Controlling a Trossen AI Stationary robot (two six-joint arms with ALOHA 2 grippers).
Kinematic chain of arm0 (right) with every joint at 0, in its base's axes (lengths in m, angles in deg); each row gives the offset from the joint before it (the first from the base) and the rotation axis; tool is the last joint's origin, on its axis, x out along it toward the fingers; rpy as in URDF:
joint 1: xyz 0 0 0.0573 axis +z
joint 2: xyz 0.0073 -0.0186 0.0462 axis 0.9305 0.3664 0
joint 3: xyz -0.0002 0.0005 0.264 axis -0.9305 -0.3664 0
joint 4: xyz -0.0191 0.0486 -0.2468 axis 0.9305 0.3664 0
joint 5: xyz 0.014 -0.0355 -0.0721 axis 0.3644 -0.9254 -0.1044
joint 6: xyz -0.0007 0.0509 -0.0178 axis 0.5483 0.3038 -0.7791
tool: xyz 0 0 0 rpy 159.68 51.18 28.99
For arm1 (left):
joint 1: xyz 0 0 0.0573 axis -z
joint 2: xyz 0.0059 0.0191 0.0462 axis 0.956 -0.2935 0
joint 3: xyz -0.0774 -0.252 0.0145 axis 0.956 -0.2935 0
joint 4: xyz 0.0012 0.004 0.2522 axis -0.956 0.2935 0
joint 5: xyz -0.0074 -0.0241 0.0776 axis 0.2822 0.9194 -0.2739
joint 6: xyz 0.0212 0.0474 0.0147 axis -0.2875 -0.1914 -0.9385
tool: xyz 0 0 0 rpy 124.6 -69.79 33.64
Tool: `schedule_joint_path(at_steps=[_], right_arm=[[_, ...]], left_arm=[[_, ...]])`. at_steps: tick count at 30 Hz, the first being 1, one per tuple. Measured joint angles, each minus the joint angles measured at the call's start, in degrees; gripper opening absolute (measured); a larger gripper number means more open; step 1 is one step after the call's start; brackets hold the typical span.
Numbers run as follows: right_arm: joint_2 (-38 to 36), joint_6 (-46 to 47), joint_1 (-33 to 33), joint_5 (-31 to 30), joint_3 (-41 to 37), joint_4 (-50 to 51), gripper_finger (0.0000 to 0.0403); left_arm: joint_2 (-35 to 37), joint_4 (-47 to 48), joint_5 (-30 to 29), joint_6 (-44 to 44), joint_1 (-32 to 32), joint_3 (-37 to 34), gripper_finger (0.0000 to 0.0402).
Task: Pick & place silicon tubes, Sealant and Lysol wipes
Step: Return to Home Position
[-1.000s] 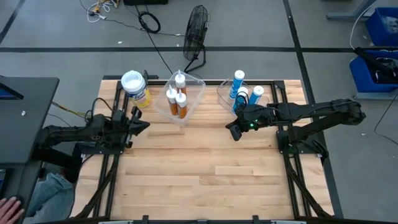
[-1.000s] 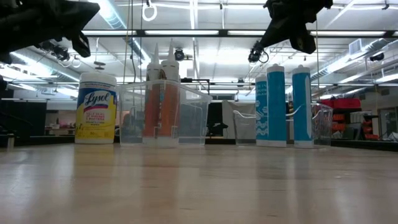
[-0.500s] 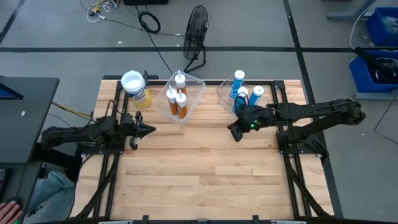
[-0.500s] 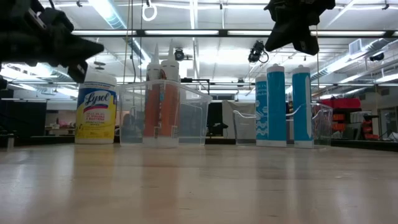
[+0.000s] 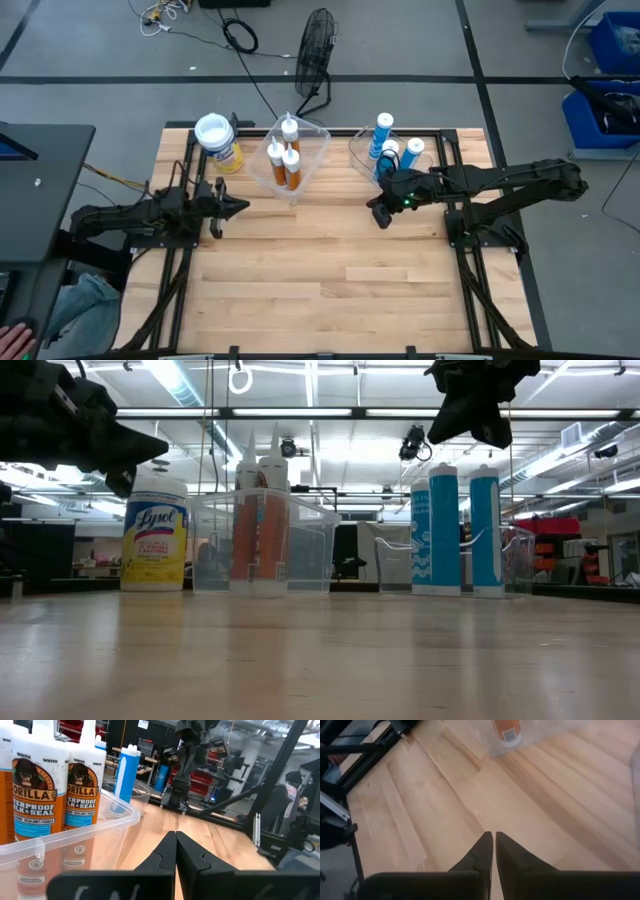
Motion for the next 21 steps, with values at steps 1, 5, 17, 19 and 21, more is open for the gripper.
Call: schedule_joint_path(at_steps=[1,5,17,19,21], right_arm=[[-0.4,-1.4,0.0,0.0,0.0,0.0,0.0025],[-3.6,-8.3,-0.3,-0.5,0.0,0.0,0.0025],[-25.5,-9.6,-4.1,-2.1,-23.5,-34.1,0.0004],[-28.9,-10.3,-4.0,-0.9,-28.7,-44.2,0.0003],[-32.1,-10.9,-4.0,0.0,-33.1,-51.3,0.0002]], left_arm=[[0.0,0.0,0.0,0.7,0.0,0.0,0.0007],[0.0,0.1,0.4,1.0,0.0,0.0,0.0007],[0.0,-2.2,0.7,0.9,0.0,0.0,0.0007],[0.0,-2.4,0.7,1.0,0.0,0.0,0.0007],[0.0,-2.5,0.7,0.9,0.0,0.0,0.0007]])
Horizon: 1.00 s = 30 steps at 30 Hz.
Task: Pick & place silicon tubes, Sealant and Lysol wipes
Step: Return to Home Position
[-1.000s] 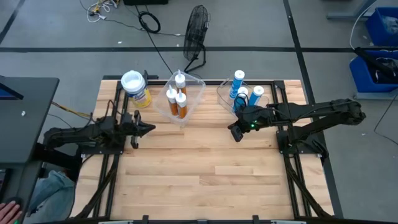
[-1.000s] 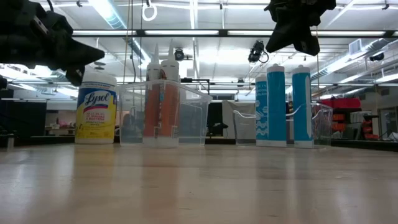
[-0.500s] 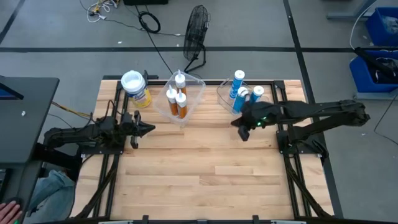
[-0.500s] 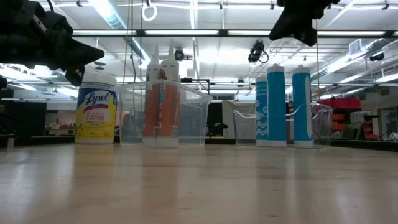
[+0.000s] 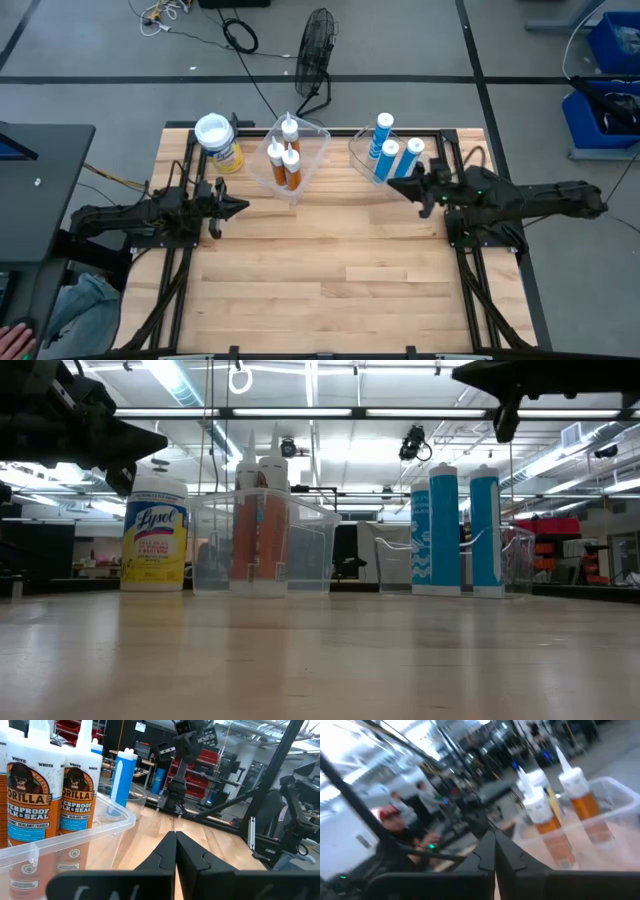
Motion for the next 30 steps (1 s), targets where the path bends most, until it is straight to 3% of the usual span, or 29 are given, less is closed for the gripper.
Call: schedule_joint_path(at_steps=[5,12,19,27,30], right_arm=[[-9.8,-1.8,0.1,2.7,-6.1,-5.1,0.0001],[-24.5,-6.1,0.3,6.2,-7.1,3.4,0.0001],[-33.7,-10.8,0.3,10.3,-8.7,6.1,0.0],[-33.7,-14.0,0.3,15.0,-11.0,5.8,0.0],[-33.8,-15.2,0.3,15.2,-14.5,-0.1,0.0]], left_arm=[[0.0,-0.1,0.2,0.0,0.0,0.0,0.0007],[0.0,-0.2,0.2,0.0,0.0,0.0,0.0007],[0.0,-0.3,0.2,0.0,0.0,0.0,0.0007],[0.0,-0.2,0.2,0.0,0.0,0.0,0.0007],[0.0,-0.1,0.2,0.0,0.0,0.0,0.0007]])
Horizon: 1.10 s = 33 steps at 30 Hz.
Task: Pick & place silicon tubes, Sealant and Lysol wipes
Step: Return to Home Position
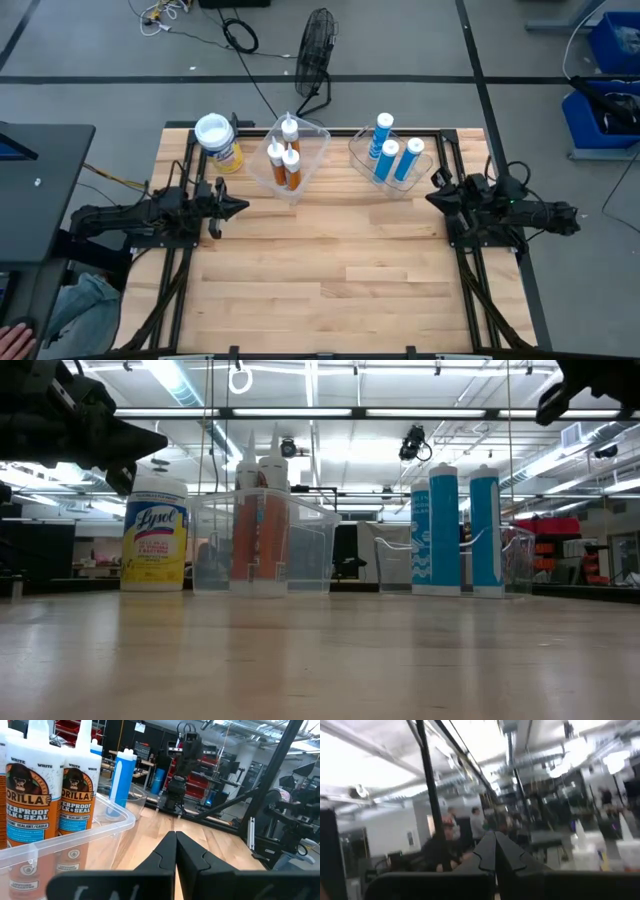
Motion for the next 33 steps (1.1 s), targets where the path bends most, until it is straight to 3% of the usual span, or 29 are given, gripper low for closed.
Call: schedule_joint_path(at_steps=[4,9,14,19,33], right_arm=[[0.1,1.5,-0.1,0.8,-7.2,-15.1,0.0],[0.0,-0.6,-0.2,0.5,-6.7,-10.2,0.0],[0.0,-1.3,-0.2,0.9,-6.8,4.8,0.0],[0.0,-6.2,-0.2,0.9,-6.8,11.2,0.0],[0.0,-15.1,-0.2,-1.6,-7.2,15.3,0.0]], left_arm=[[0.0,0.0,-0.1,0.0,0.0,0.0,0.0007],[0.0,0.1,-0.2,0.0,0.0,0.0,0.0007],[0.0,0.0,-0.2,0.0,0.0,0.0,0.0007],[0.0,0.0,-0.2,0.0,0.0,0.0,0.0007],[0.0,0.0,-0.1,0.0,0.0,0.0,0.0007]])
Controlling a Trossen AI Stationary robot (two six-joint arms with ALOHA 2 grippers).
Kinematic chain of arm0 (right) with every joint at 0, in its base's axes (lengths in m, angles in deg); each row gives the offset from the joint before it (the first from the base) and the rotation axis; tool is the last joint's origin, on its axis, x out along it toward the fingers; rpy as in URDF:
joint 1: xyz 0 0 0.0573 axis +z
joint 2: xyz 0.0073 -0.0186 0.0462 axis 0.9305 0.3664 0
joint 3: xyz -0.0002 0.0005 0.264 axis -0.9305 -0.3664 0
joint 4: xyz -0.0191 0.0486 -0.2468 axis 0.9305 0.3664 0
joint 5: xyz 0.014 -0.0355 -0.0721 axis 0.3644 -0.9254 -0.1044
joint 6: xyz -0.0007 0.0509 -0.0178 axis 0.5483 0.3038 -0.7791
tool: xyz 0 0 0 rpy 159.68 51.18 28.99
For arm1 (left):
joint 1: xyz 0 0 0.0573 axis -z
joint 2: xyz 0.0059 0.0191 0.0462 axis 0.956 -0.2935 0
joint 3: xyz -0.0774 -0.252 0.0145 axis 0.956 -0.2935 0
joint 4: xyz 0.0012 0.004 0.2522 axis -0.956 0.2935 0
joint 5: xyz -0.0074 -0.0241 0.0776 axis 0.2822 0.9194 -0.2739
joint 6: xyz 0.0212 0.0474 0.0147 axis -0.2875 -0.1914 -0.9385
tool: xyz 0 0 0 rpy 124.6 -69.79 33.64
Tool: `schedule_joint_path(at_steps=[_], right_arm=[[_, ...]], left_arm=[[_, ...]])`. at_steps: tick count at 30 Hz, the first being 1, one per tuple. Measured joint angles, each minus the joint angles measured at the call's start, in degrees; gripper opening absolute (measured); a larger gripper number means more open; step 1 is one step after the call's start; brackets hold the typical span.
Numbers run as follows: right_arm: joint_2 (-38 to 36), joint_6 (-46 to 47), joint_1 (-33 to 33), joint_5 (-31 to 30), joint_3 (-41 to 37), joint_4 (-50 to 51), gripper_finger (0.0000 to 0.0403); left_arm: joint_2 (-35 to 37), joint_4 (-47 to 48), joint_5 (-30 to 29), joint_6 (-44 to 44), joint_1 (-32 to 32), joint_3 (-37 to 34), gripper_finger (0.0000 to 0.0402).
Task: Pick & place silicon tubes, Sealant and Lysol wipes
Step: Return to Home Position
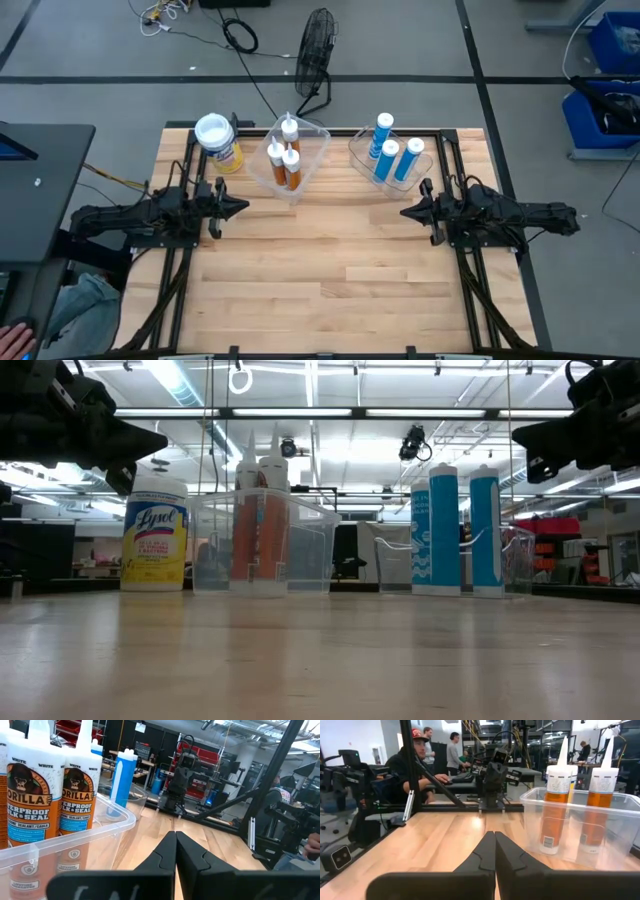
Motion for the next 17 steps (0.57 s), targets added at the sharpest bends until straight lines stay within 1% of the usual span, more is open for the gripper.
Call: schedule_joint_path(at_steps=[4,7,11,17], right_arm=[[0.1,-0.5,0.0,-0.4,0.0,0.0,0.0],[0.4,0.1,0.0,-2.1,0.0,0.2,0.0],[0.5,0.2,0.0,-2.3,0.0,0.2,0.0001],[0.5,0.3,0.0,-2.3,0.0,0.3,0.0021]], left_arm=[[0.0,0.0,0.0,0.0,0.0,0.0,0.0007],[0.0,0.0,0.0,0.0,0.0,0.0,0.0007],[0.0,0.0,0.0,0.0,0.0,0.0,0.0007],[0.0,0.0,0.0,0.0,0.0,0.0,0.0007]])
